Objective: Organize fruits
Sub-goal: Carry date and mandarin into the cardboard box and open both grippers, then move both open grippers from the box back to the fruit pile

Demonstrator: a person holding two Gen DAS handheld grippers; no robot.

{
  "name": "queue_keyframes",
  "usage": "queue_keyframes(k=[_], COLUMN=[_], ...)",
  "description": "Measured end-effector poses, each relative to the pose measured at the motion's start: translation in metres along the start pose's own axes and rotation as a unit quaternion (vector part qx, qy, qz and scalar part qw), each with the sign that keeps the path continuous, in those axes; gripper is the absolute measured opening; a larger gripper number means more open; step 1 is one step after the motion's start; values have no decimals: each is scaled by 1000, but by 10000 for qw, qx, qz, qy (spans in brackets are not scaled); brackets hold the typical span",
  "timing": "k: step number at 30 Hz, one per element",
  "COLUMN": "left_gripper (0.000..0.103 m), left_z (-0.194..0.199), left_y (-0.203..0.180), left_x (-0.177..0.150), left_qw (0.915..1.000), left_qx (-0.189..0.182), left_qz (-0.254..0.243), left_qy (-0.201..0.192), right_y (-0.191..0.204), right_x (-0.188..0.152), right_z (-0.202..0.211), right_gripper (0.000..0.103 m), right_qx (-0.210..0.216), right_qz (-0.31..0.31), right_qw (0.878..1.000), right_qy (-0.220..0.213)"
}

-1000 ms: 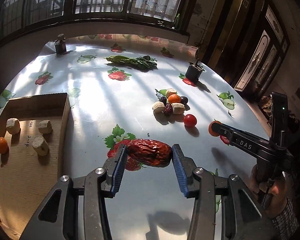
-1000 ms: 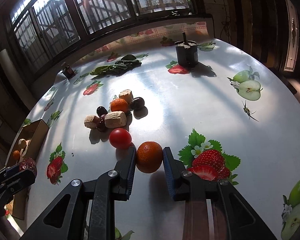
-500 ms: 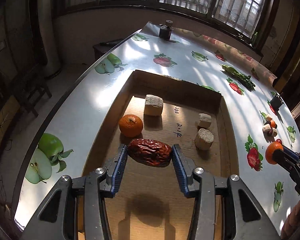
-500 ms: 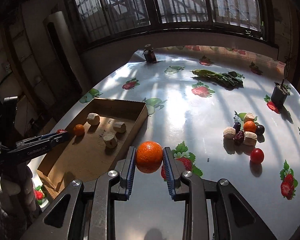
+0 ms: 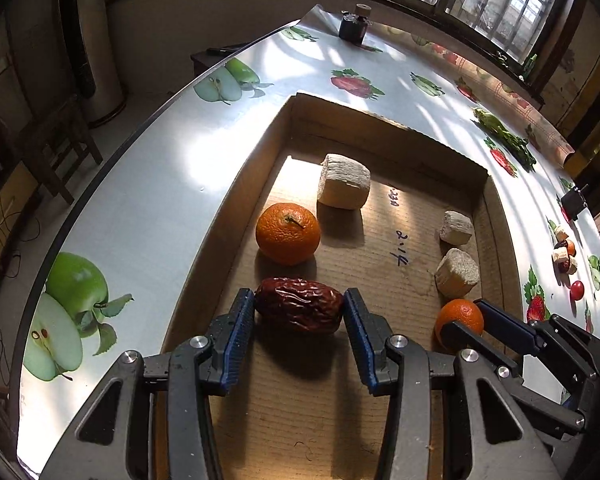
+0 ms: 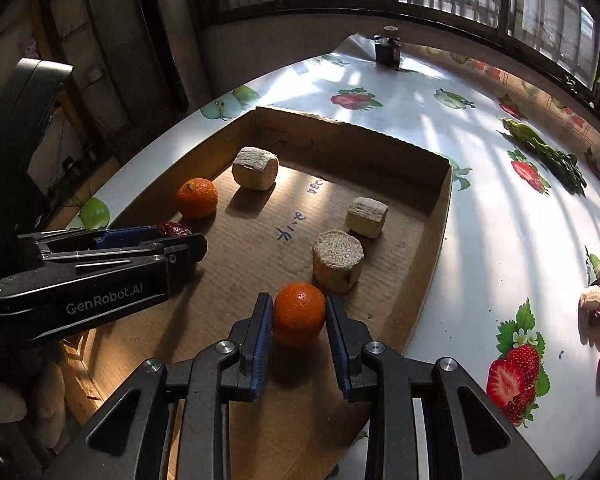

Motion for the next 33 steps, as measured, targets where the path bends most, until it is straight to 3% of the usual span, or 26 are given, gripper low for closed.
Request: queue_keyframes(k=[8,11,13,15,18,20,22,24,26,30,32,33], left_gripper=[46,60,79,90,92,92,92,92,92,92,92,92], left_z=[36,74,101,125,146,151,155,161,166,173,175,176], left_y=[3,-2,-8,-16,-33,-43,-54,-63,-72,-86,-91,-94], left_x=[-2,-9,-18,-31,-50,-59,-64,-69,-74,-82,-86,-88], left_qw=[9985,9943,9881,9805,9743,9737,9721,9689,9666,9635,9625,9621], left_qx=[-26,144,368,598,594,549,633,751,805,881,905,908], left_qz=[166,182,190,216,196,153,31,-67,-152,-323,-400,-434], left_qy=[-519,-1045,-1480,-1859,-2163,-2205,-2258,-2355,-2430,-2509,-2526,-2533], right_y=[-4,-7,-10,-14,-18,-21,-27,-37,-44,-54,-60,-63], right_x=[3,0,-7,-17,-37,-51,-64,-77,-89,-108,-115,-117], right_z=[11,33,51,67,87,98,109,117,122,128,132,135], right_gripper=[31,32,43,53,57,57,64,69,69,69,70,71], right_qx=[362,451,471,595,824,754,826,1054,1622,2721,2896,2843], right_qz=[-314,-422,-488,-607,-755,-830,-991,-1391,-1786,-2394,-2540,-2547], right_qw=[9986,9970,9958,9936,9903,9897,9864,9780,9644,9273,9183,9195], right_qy=[-234,-464,-617,-743,-827,-893,-1018,-1140,-1082,-939,-917,-944])
Point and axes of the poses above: each gripper's, at about its wrist camera, not at the fingertips, and z roughly against the way its jaws point, y to its left, x to its top, the point moved 6 cm from there along -z, roughly the way its jaws point, and after that the axes turned 6 degrees about y, right-handed, at the moved point
